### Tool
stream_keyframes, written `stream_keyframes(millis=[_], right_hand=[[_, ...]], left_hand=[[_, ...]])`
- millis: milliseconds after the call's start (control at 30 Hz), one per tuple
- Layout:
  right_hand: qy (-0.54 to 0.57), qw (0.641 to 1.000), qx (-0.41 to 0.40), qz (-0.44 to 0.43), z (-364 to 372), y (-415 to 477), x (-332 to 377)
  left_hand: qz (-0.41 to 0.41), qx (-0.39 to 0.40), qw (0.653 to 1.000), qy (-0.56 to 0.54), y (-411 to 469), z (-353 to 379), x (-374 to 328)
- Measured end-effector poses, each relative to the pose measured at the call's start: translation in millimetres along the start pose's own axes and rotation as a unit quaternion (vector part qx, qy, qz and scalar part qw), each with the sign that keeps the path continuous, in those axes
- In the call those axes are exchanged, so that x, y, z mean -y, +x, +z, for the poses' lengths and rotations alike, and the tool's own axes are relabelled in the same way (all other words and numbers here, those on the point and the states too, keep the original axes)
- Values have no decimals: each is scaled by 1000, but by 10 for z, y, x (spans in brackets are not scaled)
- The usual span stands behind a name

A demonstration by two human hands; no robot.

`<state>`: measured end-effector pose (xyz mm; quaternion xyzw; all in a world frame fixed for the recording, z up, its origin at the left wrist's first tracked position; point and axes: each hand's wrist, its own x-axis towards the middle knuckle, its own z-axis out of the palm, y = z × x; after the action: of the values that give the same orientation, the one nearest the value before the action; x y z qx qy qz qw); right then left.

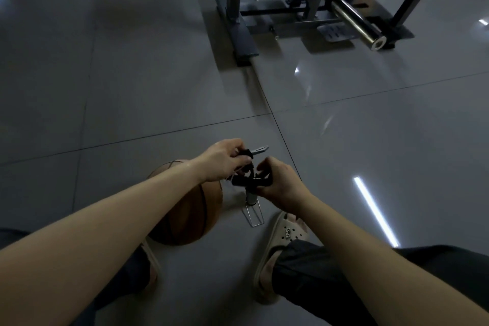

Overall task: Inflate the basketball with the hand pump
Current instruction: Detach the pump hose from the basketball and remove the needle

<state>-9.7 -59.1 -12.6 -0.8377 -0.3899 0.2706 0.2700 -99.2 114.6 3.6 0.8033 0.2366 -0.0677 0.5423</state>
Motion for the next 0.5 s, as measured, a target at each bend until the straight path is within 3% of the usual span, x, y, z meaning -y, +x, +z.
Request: stream_keyframes(millis=[67, 267, 500], right_hand=[[44, 999, 5, 16, 17, 27, -11], [-15, 1000, 17, -2, 73, 81, -64], [-5, 998, 35, -56, 101, 89, -129]], left_hand=[[17, 1, 999, 38, -8, -2, 7], [41, 32, 997, 55, -19, -37, -10], [96, 36, 981, 163, -56, -54, -80]])
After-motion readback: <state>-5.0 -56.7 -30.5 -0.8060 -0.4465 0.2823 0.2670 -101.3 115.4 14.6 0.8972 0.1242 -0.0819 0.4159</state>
